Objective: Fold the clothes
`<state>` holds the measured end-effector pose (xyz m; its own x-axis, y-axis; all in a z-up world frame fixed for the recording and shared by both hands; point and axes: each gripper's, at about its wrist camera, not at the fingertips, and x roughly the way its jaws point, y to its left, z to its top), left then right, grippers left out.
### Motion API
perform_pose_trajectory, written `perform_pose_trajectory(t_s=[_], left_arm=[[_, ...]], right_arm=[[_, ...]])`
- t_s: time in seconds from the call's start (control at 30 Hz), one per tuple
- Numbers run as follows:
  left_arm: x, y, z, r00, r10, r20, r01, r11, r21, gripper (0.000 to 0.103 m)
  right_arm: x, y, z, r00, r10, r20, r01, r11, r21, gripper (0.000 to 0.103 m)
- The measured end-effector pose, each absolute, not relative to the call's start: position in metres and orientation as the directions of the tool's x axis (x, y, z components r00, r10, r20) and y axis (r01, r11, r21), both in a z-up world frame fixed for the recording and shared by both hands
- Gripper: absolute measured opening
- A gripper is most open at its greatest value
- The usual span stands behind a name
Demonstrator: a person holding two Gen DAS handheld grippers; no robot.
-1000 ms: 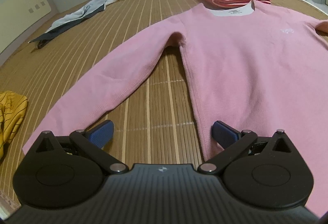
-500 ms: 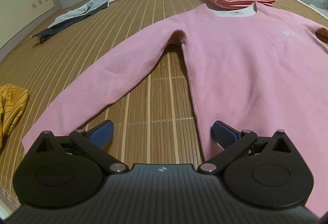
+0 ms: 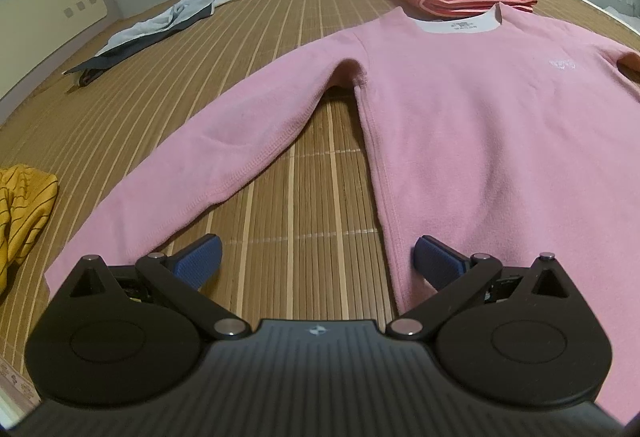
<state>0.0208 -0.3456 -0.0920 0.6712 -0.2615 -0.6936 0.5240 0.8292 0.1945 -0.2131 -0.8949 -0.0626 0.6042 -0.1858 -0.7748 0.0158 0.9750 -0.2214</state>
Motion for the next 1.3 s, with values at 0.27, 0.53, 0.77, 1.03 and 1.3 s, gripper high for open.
perform_pose_trajectory(t_s=[0.27,0.53,0.77,1.03,1.3], left_arm=[[0.02,-0.345,-0.092,0.671,-0.263,-0.693,0.526,0.828,0.196,0.103],[0.021,-0.348,-0.092,0.668,-0.265,-0.696,0.536,0.82,0.202,0.103],[0.025,-0.347,-0.092,0.659,-0.27,-0.702,0.541,0.819,0.192,0.103],[0.029,-0.343,-0.086,0.633,-0.276,-0.723,0.538,0.828,0.155,0.103],[0.041,-0.303,-0.062,0.694,-0.281,-0.663,0.425,0.903,0.062,0.103]], right_arm=[[-0.191,-0.92,-0.088,0.672,-0.073,-0.737,0.181,0.981,0.068,0.04],[-0.177,-0.926,-0.102,0.662,-0.096,-0.743,0.24,0.967,0.089,0.005],[-0.141,-0.943,-0.075,0.652,-0.258,-0.713,0.29,0.954,-0.079,0.005],[-0.141,-0.927,-0.081,0.611,-0.421,-0.67,0.376,0.9,-0.222,0.045],[-0.162,-0.799,-0.026,0.865,-0.122,-0.487,0.112,0.992,-0.05,0.085]])
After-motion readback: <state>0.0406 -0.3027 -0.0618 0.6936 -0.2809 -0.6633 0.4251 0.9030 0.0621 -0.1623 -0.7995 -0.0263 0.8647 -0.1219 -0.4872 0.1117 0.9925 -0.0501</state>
